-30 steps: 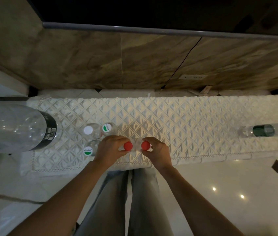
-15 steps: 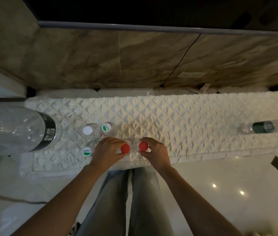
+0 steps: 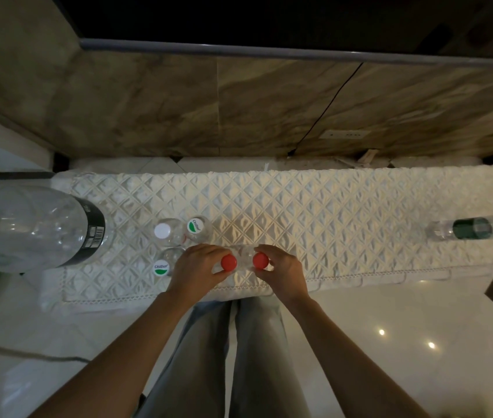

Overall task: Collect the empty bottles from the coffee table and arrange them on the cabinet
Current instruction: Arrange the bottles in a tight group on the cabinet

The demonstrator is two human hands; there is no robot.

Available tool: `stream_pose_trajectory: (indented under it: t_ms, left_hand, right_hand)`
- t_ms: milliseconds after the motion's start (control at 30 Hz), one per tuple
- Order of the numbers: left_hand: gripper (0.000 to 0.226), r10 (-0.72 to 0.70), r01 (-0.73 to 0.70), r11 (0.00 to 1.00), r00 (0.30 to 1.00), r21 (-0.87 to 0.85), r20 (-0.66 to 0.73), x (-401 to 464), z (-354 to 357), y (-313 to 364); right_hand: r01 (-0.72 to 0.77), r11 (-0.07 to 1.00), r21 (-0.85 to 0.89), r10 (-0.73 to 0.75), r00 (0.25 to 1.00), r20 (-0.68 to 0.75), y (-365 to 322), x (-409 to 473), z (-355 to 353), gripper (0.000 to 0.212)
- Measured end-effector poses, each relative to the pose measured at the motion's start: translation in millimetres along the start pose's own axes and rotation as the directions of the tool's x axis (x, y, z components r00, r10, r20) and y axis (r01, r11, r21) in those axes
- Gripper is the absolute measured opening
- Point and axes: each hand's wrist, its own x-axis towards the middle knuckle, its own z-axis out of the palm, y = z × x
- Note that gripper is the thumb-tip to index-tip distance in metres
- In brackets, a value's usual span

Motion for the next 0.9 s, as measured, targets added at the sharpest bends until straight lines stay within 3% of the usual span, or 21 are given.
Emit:
stream_pose_trajectory:
  t_ms: [567, 733, 900]
  left_hand:
    - [0.032, -0.047, 0.046, 0.994, 0.999, 0.099, 0.004, -2.2, -2.7, 10.0]
    - [0.034, -0.071, 0.062, 0.985, 0.996, 0.162, 0.051, -6.5, -9.7, 17.3]
    - [0.032, -0.064, 0.047, 0.964, 0.996, 0.262, 0.056, -12.8, -27.1, 35.3]
  right_hand:
    - [-0.035, 0.999, -0.005, 0.035, 0.998, 0.052, -2.5, -0.8, -7.1, 0.048]
    - [-0.015, 0.993, -0.119, 0.023, 0.997, 0.070, -9.0, -11.1, -14.6, 0.047]
    - [-0.097, 0.972, -0.213, 0.100, 0.995, 0.005, -18.3, -26.5, -28.8, 0.045]
